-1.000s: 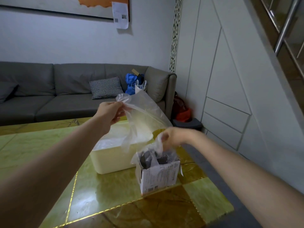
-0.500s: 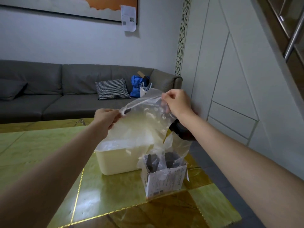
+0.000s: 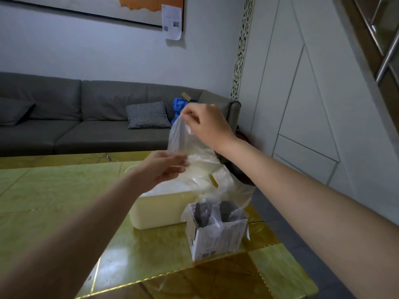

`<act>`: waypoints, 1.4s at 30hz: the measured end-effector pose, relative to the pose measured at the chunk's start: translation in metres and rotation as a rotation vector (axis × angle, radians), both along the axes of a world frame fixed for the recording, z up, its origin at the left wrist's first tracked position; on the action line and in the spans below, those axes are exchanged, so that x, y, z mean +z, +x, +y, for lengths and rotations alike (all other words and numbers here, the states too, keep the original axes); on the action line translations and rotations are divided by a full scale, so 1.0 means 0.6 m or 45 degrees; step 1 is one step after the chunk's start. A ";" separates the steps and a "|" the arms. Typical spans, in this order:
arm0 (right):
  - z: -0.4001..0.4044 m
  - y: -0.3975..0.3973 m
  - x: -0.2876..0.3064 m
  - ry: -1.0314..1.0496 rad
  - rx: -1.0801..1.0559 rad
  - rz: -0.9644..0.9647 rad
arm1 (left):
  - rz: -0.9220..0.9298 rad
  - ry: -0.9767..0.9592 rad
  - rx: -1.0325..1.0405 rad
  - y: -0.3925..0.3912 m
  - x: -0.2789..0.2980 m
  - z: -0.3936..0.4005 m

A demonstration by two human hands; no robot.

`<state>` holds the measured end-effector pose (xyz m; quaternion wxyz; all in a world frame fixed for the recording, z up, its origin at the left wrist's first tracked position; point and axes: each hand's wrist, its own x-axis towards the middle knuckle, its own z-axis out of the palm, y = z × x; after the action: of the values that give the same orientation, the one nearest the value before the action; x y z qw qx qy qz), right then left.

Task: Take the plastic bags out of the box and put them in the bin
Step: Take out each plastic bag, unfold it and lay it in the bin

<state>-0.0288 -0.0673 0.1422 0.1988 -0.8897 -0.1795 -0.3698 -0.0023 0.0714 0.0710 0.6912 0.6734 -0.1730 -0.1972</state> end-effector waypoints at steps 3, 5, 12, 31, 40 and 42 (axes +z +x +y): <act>-0.021 0.030 -0.004 0.252 -0.156 -0.042 | -0.034 0.006 0.218 0.029 -0.002 0.040; -0.033 0.056 -0.025 0.422 -0.259 0.025 | -0.078 0.067 0.411 0.062 0.002 0.071; -0.043 0.162 -0.168 0.791 -0.569 0.468 | -0.930 0.806 1.026 0.155 -0.006 0.109; -0.014 0.169 -0.211 -0.667 -0.310 1.585 | -0.837 1.915 -0.462 0.178 -0.136 0.016; -0.010 0.193 -0.240 -0.892 -0.379 1.576 | -0.588 1.795 -0.324 0.193 -0.128 0.041; -0.009 0.185 -0.224 -0.874 -0.381 1.555 | -0.600 1.770 -0.332 0.191 -0.105 0.048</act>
<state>0.0819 -0.0728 0.0076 -0.0803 -0.9651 -0.0184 0.2484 0.1120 0.1003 0.0081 0.0216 0.9537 -0.2306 -0.1919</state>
